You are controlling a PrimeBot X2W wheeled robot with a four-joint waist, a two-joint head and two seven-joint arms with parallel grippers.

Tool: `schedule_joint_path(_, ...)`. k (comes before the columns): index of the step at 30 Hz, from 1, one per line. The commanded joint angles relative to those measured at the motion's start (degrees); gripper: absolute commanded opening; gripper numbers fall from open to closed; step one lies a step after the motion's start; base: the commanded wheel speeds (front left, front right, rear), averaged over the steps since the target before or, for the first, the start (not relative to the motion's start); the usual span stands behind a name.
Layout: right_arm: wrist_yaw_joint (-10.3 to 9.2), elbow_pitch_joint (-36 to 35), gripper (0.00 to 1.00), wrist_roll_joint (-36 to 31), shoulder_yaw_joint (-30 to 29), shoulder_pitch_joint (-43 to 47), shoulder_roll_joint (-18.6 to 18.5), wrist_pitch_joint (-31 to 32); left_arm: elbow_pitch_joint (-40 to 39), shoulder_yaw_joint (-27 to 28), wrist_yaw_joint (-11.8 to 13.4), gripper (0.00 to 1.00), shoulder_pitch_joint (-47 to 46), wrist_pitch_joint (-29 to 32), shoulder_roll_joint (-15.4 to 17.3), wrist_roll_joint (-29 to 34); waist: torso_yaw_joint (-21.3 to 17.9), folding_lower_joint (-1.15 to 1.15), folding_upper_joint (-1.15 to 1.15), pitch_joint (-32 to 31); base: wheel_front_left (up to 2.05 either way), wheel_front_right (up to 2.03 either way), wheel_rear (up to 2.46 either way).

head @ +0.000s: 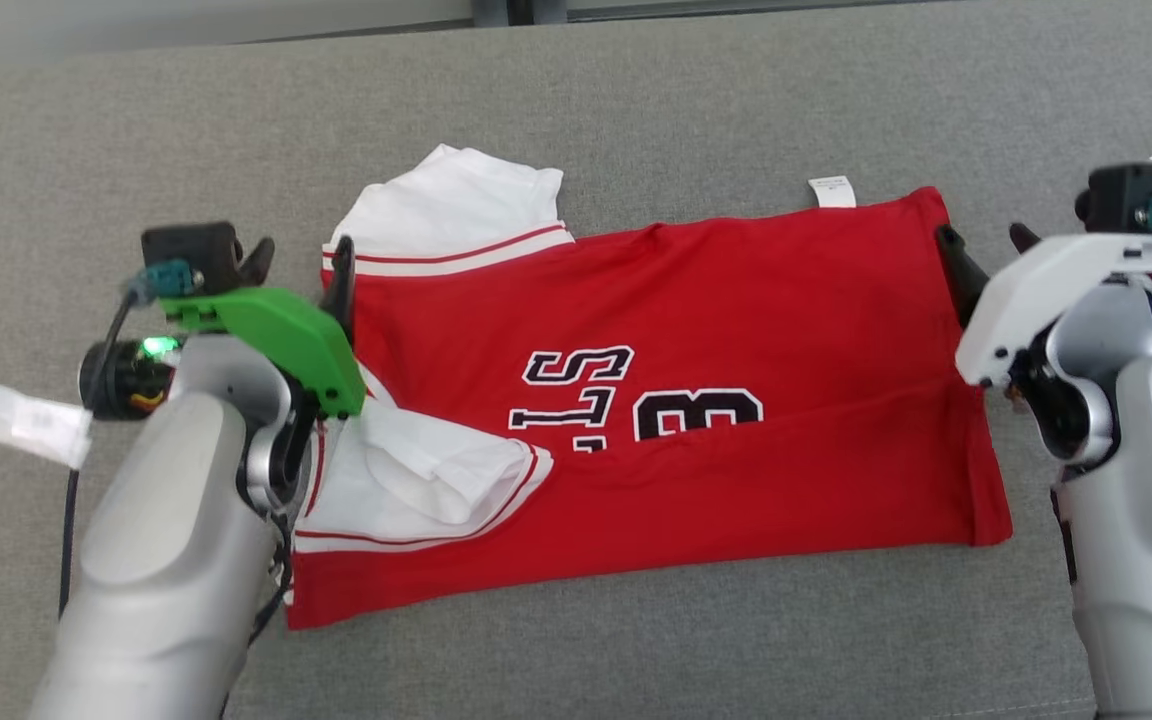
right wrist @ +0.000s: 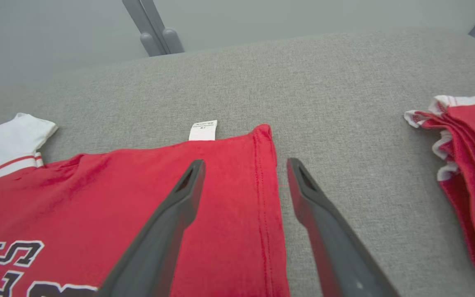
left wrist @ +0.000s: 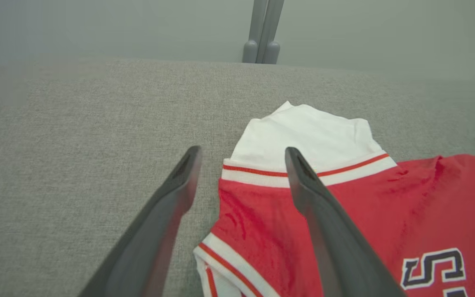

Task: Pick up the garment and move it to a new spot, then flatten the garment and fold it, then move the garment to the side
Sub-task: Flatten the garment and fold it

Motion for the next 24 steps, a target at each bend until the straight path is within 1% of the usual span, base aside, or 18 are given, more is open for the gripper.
schedule_joint_path(1, -0.04, 1.38, 1.00, -0.31, 0.71, -2.61, 0.39, 0.78, 1.44, -0.35, -0.33, 1.00, -2.94, 1.10, -0.05, 0.09, -1.58, 0.00, 0.00, 3.52, 0.00, 0.00, 0.00)
schedule_joint_path(6, -0.04, 6.87, 1.00, -1.19, 2.73, -10.47, 0.25, 2.11, 6.97, -1.21, -0.34, 1.00, -11.26, 4.67, -0.60, 0.75, -2.93, 0.00, 0.00, 7.34, 0.00, 0.00, 0.00)
schedule_joint_path(8, -0.04, 8.36, 1.00, -1.20, 3.55, -12.51, -0.05, 1.82, 8.80, -1.65, -0.46, 1.00, -13.74, 5.30, -0.47, 1.27, -3.32, 0.00, 0.00, 8.55, 0.00, 0.00, 0.00)
schedule_joint_path(10, -0.04, 9.48, 1.00, -1.00, 4.26, -13.85, -0.28, 1.41, 10.68, -2.21, -0.06, 1.00, -15.63, 5.94, -0.06, 2.03, -3.70, 0.00, 0.00, 9.51, 0.00, 0.00, 0.00)
schedule_joint_path(17, -0.04, 10.74, 1.00, 0.09, 6.39, -16.26, -2.16, 1.11, 15.06, -3.32, 0.01, 1.00, -20.12, 8.83, 0.53, 2.91, -3.99, 0.00, 0.00, 10.69, 0.00, 0.00, 0.00)
schedule_joint_path(24, -0.04, 10.73, 1.00, 1.19, 8.43, -16.50, -2.22, 0.89, 17.58, -4.57, 0.48, 1.00, -23.05, 10.56, 0.08, 3.41, -4.71, 0.00, 0.00, 10.00, 0.00, 0.00, 0.00)
